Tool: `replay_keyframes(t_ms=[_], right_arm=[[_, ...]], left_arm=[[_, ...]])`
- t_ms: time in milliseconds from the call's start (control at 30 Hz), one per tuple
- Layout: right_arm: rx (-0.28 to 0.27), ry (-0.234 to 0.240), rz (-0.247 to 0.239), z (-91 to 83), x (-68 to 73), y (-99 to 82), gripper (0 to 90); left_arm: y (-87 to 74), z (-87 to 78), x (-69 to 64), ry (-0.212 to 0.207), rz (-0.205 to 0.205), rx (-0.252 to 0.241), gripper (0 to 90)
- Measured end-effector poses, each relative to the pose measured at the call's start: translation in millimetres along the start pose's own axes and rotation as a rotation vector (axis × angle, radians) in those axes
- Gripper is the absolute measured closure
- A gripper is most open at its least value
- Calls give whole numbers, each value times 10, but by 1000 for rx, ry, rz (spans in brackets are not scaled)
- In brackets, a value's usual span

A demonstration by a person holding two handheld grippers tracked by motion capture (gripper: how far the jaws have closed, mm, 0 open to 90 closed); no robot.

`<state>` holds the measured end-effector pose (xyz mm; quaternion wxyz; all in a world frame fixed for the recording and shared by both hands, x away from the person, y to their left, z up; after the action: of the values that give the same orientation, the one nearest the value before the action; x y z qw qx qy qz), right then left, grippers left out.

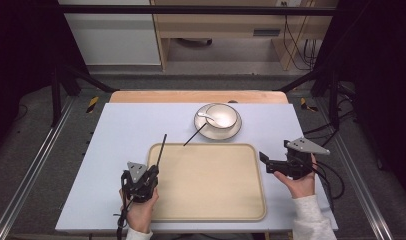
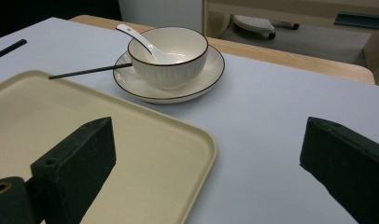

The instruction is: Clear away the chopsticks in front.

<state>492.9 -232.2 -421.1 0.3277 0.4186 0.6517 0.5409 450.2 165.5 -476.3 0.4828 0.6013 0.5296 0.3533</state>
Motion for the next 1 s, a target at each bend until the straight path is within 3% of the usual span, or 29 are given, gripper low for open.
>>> replay_keyframes(t_ms=[400,533,767,1000], right_arm=[[9,0,-1,27,22,-22,39],[14,3,-5,32,24,-29,40],[14,4,-4,41,32,-33,40],[17,4,-3,44,37,-37,41]], left_arm=[[-194,12,140,55,-16,76,854],[-235,52,145,78,2,103,854],[-314,120,134,77,8,154,853],[-326,127,133,80,17,169,849]])
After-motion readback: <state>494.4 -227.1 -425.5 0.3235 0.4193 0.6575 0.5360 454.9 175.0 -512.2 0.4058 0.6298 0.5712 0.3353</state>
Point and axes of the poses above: each handheld gripper's, and its own axes: z roughly forward along the jaws, y roughly out of its top, x roughly to its left, the point moved 5 cm from there along z, roughly forward along the jaws, and after that the axes turned 14 degrees about -x, right-handed, at the moved point
